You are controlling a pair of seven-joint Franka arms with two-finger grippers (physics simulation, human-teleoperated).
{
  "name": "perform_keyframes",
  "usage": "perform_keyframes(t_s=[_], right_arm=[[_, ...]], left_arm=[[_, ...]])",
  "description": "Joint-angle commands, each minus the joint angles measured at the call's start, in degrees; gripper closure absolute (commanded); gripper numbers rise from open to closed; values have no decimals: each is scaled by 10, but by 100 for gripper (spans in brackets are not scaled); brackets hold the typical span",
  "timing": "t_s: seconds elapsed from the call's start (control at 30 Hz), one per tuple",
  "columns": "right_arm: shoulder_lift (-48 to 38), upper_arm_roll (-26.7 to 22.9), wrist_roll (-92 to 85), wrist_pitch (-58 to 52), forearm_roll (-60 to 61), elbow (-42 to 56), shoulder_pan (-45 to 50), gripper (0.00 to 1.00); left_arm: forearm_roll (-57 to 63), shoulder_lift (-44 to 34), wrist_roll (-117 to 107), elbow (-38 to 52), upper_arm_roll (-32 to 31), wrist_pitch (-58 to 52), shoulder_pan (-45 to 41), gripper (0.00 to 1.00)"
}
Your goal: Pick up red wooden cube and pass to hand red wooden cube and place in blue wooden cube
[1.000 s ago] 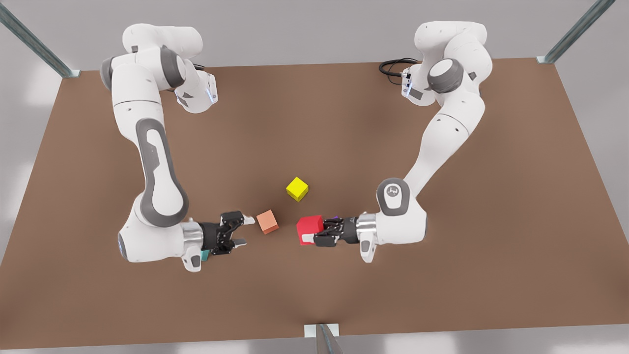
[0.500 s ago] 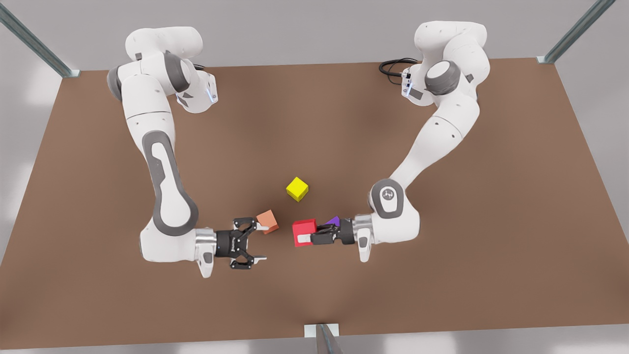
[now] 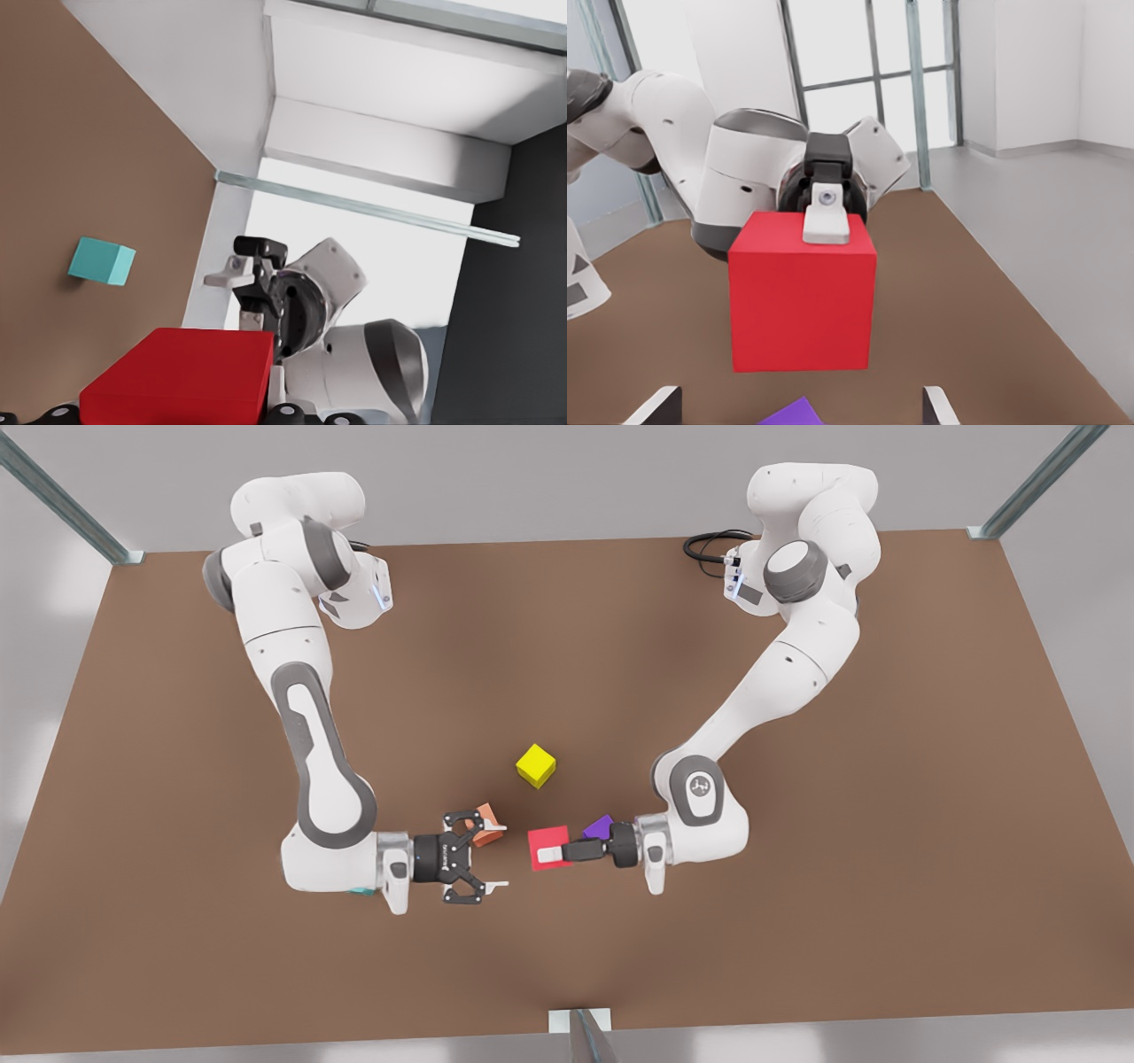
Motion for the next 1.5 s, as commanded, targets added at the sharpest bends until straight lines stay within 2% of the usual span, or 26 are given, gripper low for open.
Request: perform_keyframes(t_s=[0.0, 1.47], right_arm=[[0, 1, -130, 28, 12, 3, 6, 0], [15, 12, -115, 20, 75, -9, 36, 0]], left_arm=[[-24, -1, 213, -1, 0, -3, 0, 46], [-24, 5, 212, 1, 3, 28, -19, 47]])
